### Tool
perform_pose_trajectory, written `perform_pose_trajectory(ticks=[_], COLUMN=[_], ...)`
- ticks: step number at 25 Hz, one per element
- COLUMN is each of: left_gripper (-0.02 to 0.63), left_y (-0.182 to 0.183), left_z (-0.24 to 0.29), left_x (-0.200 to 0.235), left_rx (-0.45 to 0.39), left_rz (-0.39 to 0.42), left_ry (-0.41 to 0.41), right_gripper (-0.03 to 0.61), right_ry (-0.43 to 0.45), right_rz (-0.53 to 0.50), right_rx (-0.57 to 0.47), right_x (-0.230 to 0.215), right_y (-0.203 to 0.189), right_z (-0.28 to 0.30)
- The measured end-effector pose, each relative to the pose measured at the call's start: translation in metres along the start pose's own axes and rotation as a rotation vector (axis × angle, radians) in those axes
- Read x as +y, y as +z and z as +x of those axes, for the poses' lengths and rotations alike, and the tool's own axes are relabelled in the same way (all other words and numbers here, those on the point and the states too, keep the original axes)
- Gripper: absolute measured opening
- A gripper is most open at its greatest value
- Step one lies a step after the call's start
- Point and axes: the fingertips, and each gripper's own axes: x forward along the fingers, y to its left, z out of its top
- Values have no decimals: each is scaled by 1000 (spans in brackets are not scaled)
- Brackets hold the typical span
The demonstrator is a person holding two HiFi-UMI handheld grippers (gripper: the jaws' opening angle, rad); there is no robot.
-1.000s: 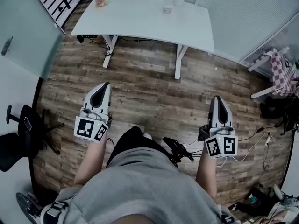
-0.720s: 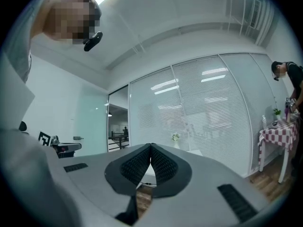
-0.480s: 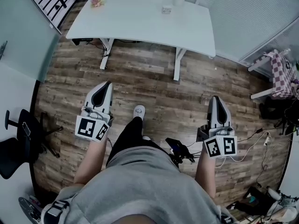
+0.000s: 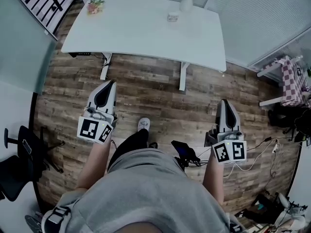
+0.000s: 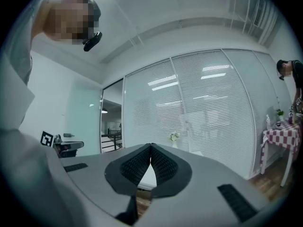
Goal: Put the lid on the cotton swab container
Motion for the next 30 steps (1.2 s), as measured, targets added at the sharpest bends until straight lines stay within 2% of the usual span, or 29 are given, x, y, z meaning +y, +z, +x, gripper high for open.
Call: perform_pose_trajectory(ticks=[12, 23, 30], left_gripper=[6, 6, 6], left_y=[1, -5, -17], left_z=[104, 132, 136], left_x=[65, 95, 101], left_rx=[-19, -20, 13], left_rz=[6, -4, -17], left_ry=[-57, -80, -85], right_gripper=[25, 25, 25], right_ry=[-44, -67, -56], right_rz=[-5, -5, 24], right_rx=[-2, 0, 19], right_x=[-18, -13, -7], right_y=[1, -1, -15], right_z=[109, 143, 157])
